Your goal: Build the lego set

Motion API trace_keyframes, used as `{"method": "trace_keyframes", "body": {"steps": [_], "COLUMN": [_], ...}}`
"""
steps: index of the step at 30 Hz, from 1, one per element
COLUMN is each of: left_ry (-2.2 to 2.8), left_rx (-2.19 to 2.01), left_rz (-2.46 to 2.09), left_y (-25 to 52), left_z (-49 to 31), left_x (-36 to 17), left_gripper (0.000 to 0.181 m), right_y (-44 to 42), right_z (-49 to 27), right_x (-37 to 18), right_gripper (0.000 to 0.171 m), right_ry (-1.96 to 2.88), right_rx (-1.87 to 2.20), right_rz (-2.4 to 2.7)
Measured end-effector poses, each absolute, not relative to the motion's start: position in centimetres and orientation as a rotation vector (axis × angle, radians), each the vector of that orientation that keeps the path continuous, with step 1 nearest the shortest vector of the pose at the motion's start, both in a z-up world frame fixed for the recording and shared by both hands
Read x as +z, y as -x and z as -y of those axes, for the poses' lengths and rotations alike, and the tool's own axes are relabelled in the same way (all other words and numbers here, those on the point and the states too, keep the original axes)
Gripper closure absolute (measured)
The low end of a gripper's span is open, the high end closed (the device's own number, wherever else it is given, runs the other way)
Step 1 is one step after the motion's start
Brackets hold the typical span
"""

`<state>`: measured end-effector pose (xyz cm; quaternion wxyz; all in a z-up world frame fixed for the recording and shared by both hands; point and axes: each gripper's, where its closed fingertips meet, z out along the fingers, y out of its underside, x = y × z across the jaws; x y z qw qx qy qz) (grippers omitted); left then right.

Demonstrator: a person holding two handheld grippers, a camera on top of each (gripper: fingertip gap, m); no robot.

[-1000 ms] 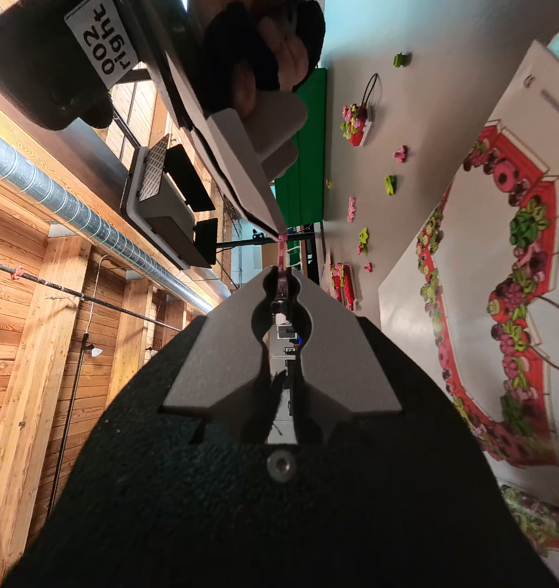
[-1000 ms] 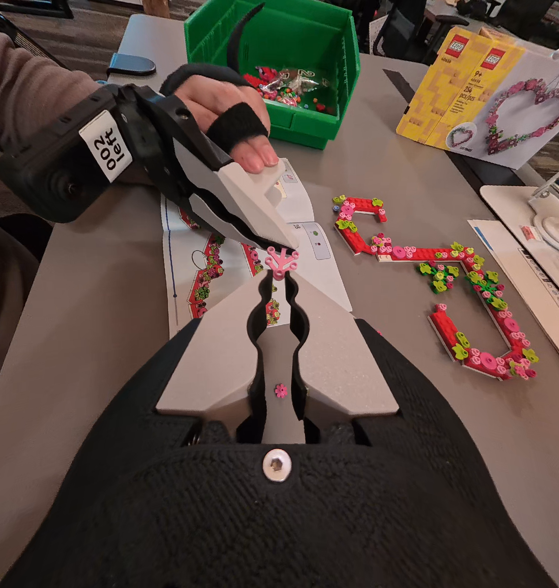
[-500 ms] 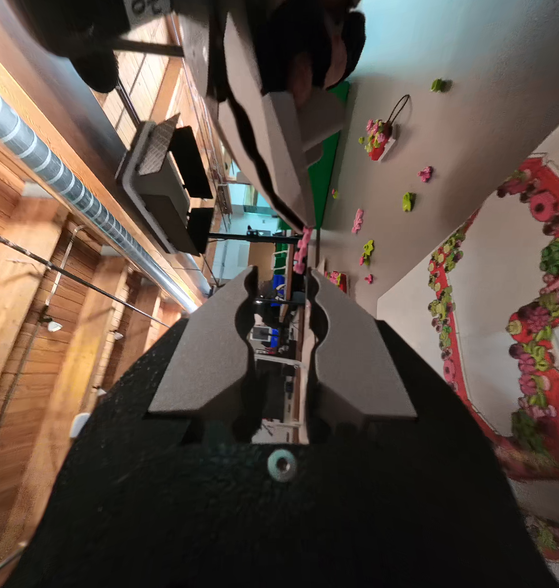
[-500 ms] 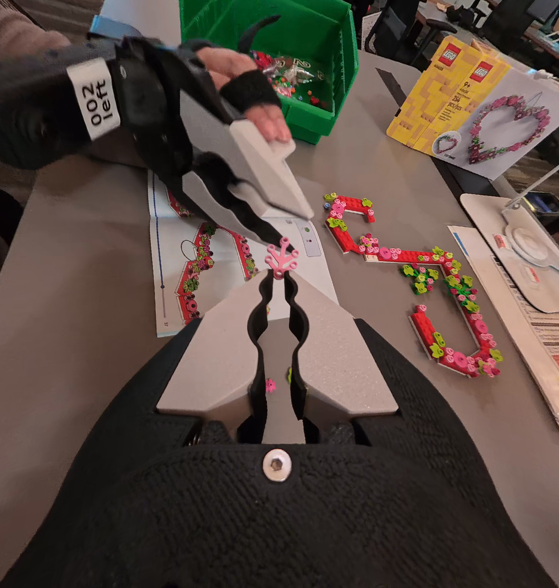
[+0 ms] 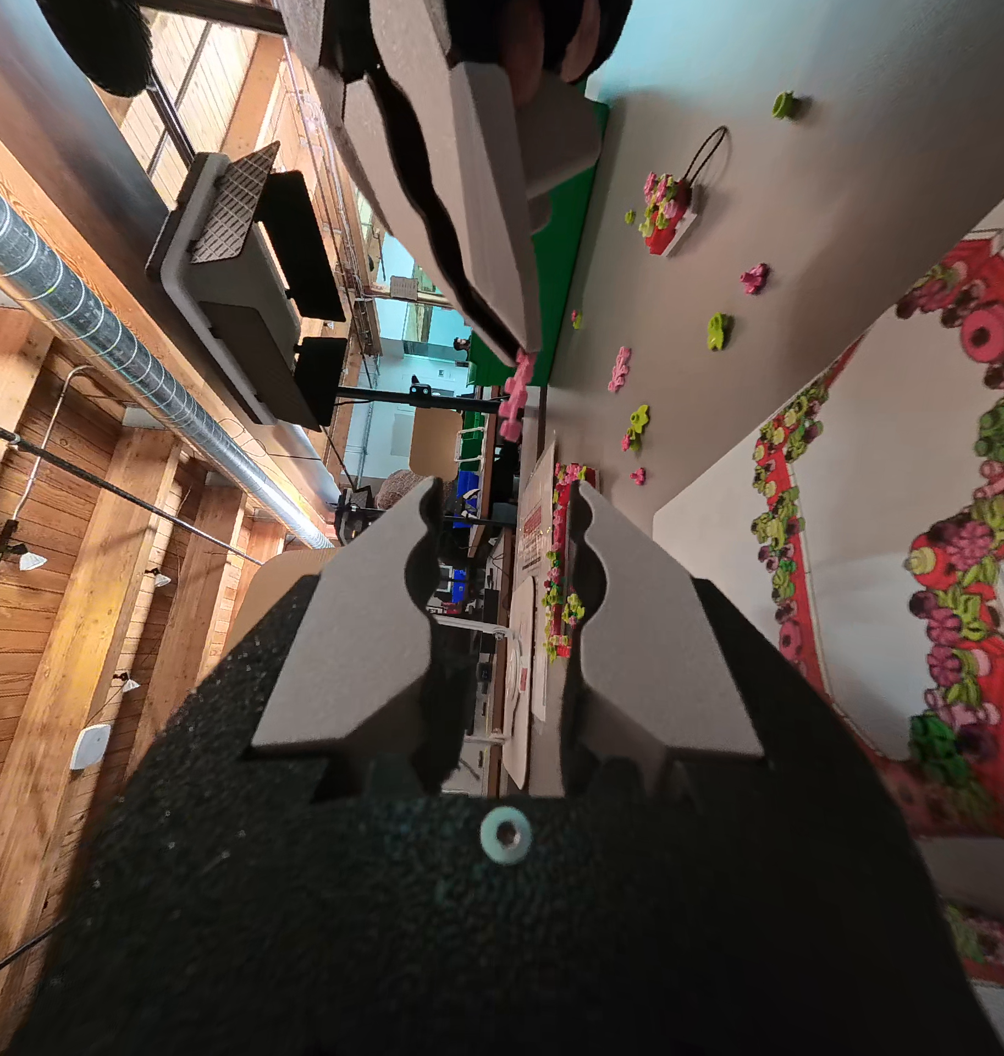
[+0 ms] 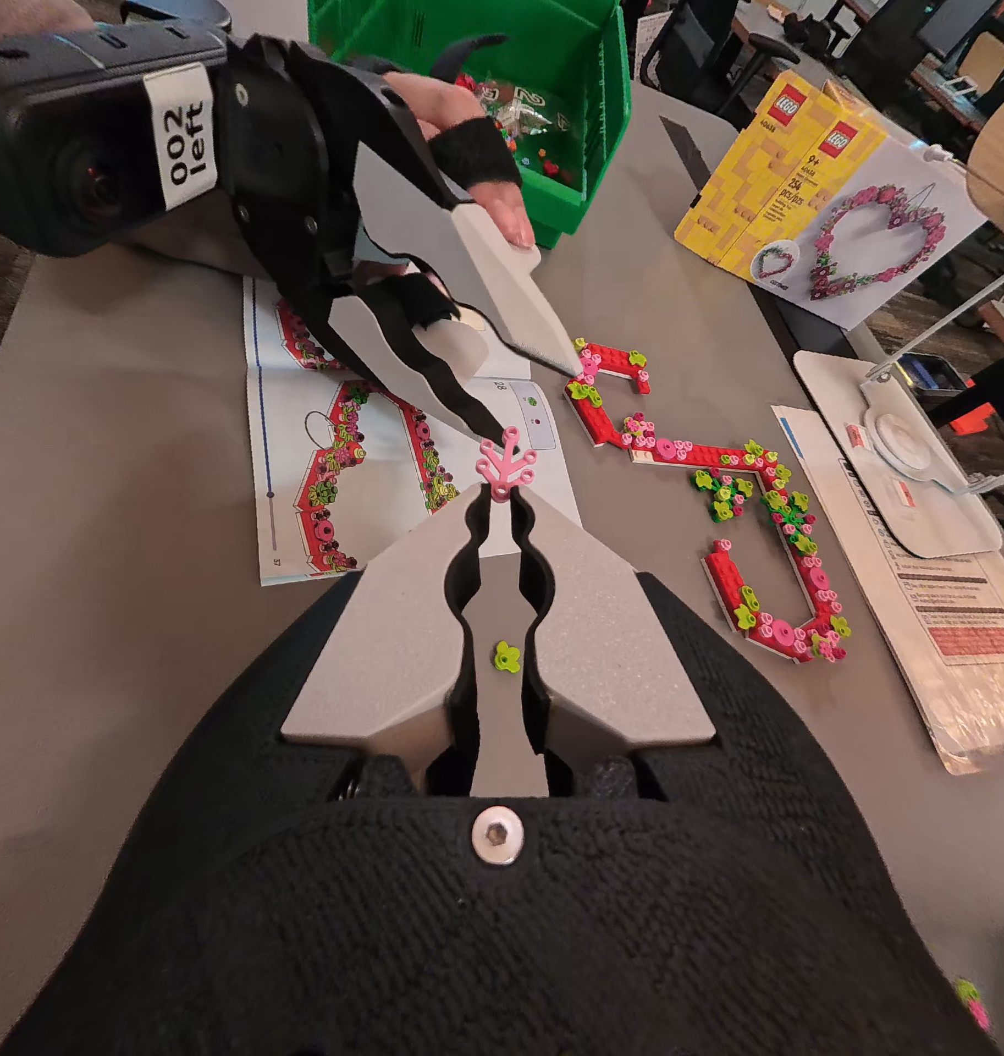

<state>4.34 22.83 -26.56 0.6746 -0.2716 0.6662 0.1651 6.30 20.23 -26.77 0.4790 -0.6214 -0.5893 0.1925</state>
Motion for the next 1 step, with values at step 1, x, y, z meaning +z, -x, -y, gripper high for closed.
{"method": "trace_keyframes", "body": {"steps": [1], "left_ry": [0.619], "left_rx": [0.367], "left_rz": [-1.482], "left_y": [-4.25], "left_z": [-22.98], "left_x": [-26.37], "left_gripper": [0.138], "right_y": [-6.33], "right_z": [-20.26], "right_x": [-26.76], "right_gripper": [0.167], "right_ry": [1.515], "right_rx": [0.463], "right_rz": [1.439]}}
